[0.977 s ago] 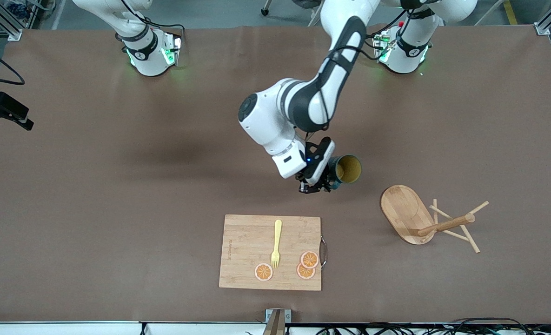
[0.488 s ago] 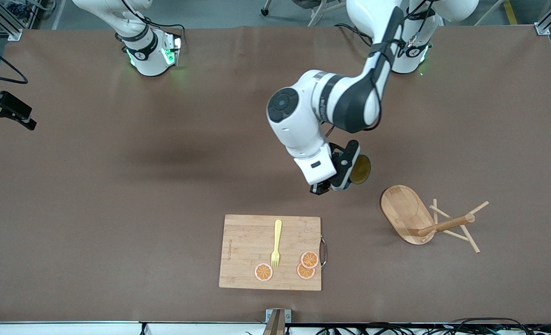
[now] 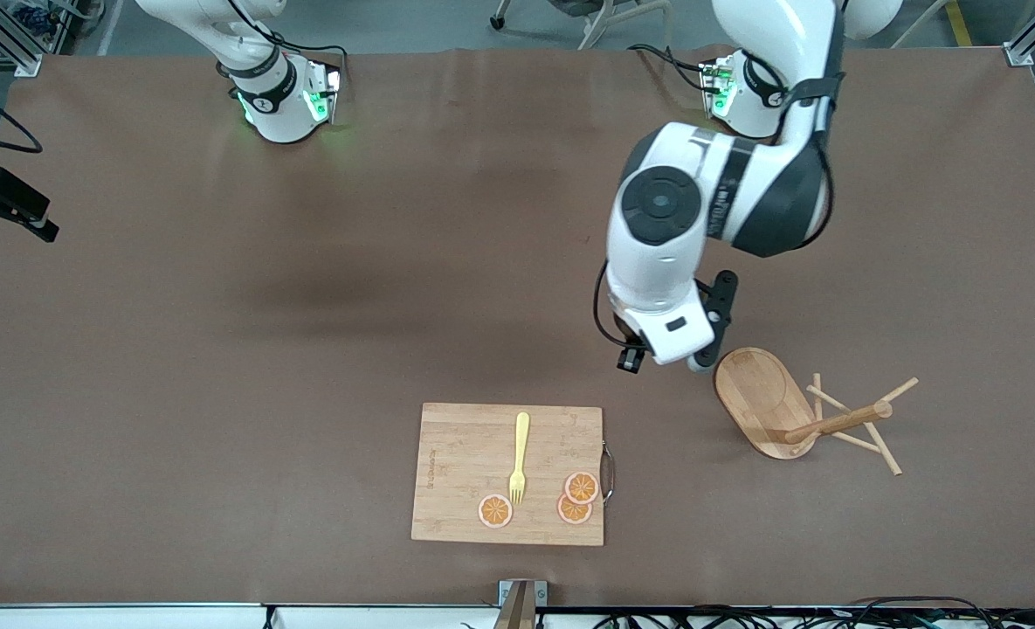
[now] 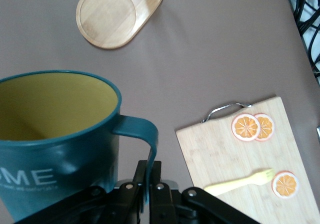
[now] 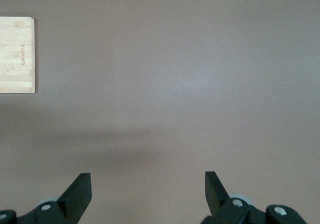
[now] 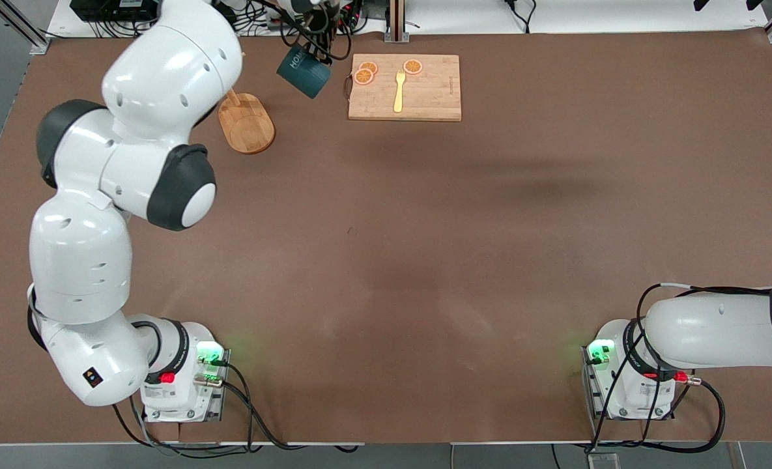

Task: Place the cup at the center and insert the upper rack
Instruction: 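Hang the mug handle onto a peg of the mug tree with the left gripper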

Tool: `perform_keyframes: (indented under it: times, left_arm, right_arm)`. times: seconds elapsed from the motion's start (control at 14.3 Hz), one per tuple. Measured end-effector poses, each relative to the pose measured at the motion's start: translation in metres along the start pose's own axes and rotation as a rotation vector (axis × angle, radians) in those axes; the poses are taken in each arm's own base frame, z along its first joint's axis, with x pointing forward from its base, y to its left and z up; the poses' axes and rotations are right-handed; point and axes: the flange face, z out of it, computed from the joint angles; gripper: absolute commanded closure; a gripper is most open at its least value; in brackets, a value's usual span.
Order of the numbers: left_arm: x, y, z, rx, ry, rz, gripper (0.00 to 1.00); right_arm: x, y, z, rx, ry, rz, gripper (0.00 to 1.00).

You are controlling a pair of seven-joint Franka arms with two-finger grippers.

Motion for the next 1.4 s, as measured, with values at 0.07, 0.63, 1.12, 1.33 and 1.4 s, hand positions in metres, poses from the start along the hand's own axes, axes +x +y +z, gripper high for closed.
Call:
perform_keyframes:
  times: [0.07,0.63,1.12,1.33,1.4]
  left_arm:
    - [0.01,-0.001,-0.005,-0.001,-0.042,-0.01,1.0]
    - [0.123,-0.016,-0.02,-0.03,-0.328,0.001,1.0]
    - [0.191,-0.022,0.01,-0.094,-0.536,0.011,1.0]
    - [0.208,-0.028,0.022,-0.1,-0.592,-0.025,1.0]
    - [0.214,-0.031,0.025,-0.103,-0.6,-0.026,1.0]
  right_arm:
    - [0.0,-0.001,0.0,0.0,0.0,-0.002,0.0]
    - [0.001,-0.002,-0.003,0.0,0.008,-0.005,0.0]
    - [-0.004,-0.003,-0.007,0.002,-0.031,-0.004,0.0]
    - [-0.001,-0.004,-0.004,0.002,-0.033,-0.006,0.0]
    - [0.002,-0.004,-0.001,0.001,-0.026,-0.006,0.0]
